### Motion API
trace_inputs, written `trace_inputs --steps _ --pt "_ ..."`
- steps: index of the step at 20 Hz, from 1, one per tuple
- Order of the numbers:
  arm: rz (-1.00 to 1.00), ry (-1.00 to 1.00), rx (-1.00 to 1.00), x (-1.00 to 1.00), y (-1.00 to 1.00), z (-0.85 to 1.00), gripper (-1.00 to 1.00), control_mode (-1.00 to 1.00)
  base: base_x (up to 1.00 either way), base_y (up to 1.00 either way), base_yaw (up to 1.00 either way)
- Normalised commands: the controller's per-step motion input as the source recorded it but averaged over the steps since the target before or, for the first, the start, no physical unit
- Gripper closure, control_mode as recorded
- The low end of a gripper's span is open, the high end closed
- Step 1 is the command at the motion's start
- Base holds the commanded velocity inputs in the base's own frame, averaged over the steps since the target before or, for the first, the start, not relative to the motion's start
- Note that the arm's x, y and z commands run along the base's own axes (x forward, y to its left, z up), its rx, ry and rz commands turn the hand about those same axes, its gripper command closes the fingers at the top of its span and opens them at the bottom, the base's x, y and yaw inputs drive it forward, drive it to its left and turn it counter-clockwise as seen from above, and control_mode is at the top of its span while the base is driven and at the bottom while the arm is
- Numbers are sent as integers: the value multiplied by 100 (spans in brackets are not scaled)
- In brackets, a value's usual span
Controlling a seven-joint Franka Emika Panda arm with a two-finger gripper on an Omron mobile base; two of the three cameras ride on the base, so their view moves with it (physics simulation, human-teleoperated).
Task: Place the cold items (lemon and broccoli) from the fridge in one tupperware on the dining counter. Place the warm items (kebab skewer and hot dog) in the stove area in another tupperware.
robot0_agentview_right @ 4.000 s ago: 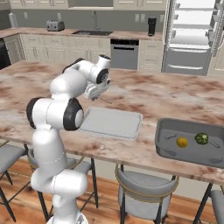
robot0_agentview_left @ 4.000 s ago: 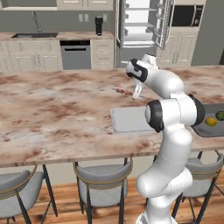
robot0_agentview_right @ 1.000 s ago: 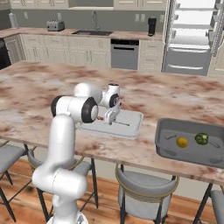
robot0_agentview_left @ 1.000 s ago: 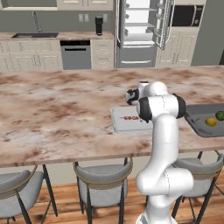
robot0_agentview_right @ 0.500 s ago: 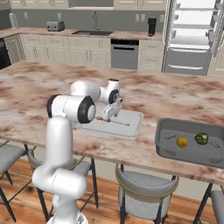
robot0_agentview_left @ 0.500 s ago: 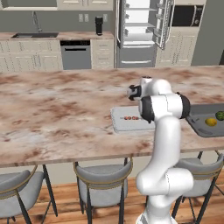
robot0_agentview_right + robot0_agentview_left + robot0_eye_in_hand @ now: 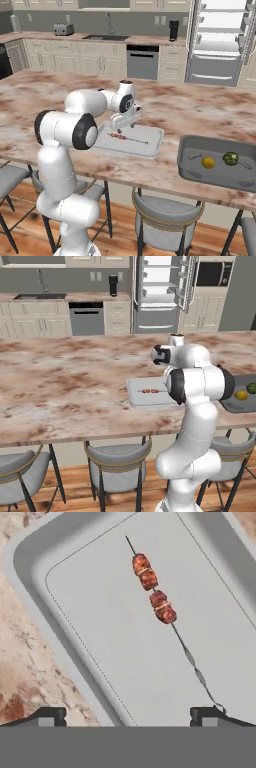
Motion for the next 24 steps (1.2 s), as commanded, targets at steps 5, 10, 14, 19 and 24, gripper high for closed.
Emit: trace_inputs --steps 5,10,14,19,24 --pt "-54 0 3 -92 3 52 -100 -100 0 0 0" --pt "-53 0 1 -99 1 54 -100 -100 0 0 0" --pt "-47 -4 0 -100 3 56 -100 -100 0 0 0" --pt "-39 -17 0 -92 22 46 -100 -100 0 0 0" --pt "-25 -17 0 -81 33 36 -100 -100 0 0 0"
